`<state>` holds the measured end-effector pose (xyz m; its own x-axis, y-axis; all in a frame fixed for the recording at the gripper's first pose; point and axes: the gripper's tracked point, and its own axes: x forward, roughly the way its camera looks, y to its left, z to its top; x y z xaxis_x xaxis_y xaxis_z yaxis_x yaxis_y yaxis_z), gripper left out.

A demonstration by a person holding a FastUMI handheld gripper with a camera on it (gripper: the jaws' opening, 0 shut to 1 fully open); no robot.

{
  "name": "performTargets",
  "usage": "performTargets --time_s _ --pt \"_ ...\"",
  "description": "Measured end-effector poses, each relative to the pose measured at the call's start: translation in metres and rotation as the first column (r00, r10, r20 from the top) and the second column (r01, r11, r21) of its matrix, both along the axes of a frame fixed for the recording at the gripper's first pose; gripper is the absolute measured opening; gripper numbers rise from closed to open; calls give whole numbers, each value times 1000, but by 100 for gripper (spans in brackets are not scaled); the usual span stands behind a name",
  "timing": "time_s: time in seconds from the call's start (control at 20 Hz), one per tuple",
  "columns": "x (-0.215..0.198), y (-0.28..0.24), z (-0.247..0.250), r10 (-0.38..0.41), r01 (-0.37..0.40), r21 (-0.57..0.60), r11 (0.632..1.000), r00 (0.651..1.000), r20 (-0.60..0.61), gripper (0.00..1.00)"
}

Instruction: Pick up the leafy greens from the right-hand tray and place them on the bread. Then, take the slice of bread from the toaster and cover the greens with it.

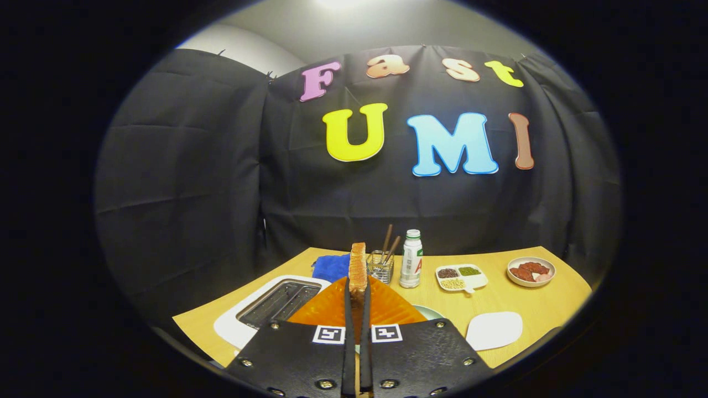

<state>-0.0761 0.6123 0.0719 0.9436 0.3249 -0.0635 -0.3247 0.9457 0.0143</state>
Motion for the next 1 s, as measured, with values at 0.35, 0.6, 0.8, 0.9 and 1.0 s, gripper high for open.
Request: performTargets --time_s 0.35,0.6,0.8,0.9,1.0 --pt "15 -35 -30 -52 53 15 998 997 -52 3" --pt "30 -36 -56 -47 49 19 999 994 -99 3" --pt "36 -26 -71 -19 21 21 1000 994 -107 3" --pt "37 -17 -80 0 3 22 1000 992 -125 3" --pt "41 -8 -83 10 -6 30 1000 992 -127 3"
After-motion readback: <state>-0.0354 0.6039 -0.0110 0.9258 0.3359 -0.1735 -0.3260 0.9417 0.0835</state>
